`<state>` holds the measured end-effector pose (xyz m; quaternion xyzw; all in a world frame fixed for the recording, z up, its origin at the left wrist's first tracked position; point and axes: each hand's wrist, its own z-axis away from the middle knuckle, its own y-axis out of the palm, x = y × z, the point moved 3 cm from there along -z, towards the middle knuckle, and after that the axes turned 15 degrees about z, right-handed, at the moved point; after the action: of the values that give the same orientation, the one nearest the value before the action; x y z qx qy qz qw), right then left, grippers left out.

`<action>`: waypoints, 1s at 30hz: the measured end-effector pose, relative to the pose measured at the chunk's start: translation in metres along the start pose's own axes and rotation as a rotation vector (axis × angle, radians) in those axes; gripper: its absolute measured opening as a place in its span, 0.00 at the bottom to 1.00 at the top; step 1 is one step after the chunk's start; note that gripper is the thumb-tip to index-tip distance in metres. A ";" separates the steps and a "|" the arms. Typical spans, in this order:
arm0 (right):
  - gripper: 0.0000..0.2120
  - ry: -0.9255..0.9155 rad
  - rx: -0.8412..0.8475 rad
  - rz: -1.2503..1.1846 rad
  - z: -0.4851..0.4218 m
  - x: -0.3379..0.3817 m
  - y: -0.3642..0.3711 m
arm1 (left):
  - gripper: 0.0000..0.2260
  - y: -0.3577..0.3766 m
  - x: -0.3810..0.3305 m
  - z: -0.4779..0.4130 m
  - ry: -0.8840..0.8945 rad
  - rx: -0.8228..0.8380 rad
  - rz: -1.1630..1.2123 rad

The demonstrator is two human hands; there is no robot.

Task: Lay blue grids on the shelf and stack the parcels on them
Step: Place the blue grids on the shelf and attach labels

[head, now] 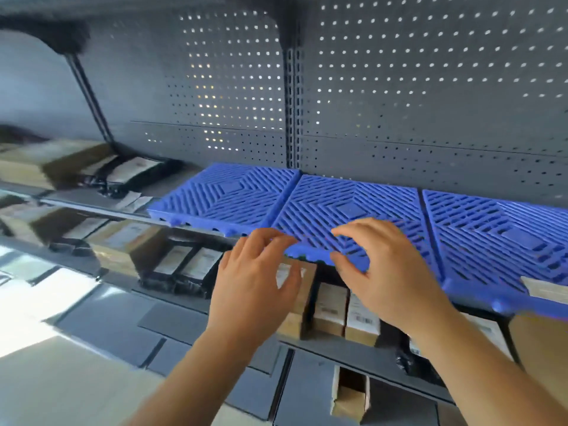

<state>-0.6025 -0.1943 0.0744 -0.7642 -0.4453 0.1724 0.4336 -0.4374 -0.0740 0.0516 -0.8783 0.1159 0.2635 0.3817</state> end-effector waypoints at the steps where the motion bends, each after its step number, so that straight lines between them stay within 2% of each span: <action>1: 0.17 -0.015 0.013 -0.004 -0.010 0.017 0.008 | 0.16 -0.016 0.015 0.003 -0.014 -0.017 -0.025; 6: 0.17 -0.068 0.033 -0.063 -0.057 0.116 0.050 | 0.17 -0.100 0.094 0.021 -0.109 -0.090 -0.122; 12: 0.20 -0.116 0.123 -0.104 -0.095 0.198 0.094 | 0.16 -0.156 0.166 0.031 -0.221 -0.106 -0.174; 17: 0.14 -0.157 0.170 -0.119 -0.137 0.237 0.134 | 0.15 -0.180 0.212 0.022 -0.273 -0.130 -0.220; 26: 0.14 -0.168 0.288 -0.171 -0.226 0.272 0.203 | 0.16 -0.193 0.291 -0.030 -0.348 -0.153 -0.307; 30: 0.16 -0.199 0.342 -0.103 -0.261 0.286 0.226 | 0.16 -0.192 0.321 -0.051 -0.381 -0.144 -0.323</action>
<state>-0.1570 -0.1417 0.0723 -0.6348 -0.4885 0.2977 0.5194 -0.0724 0.0189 0.0207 -0.8449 -0.1191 0.3674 0.3701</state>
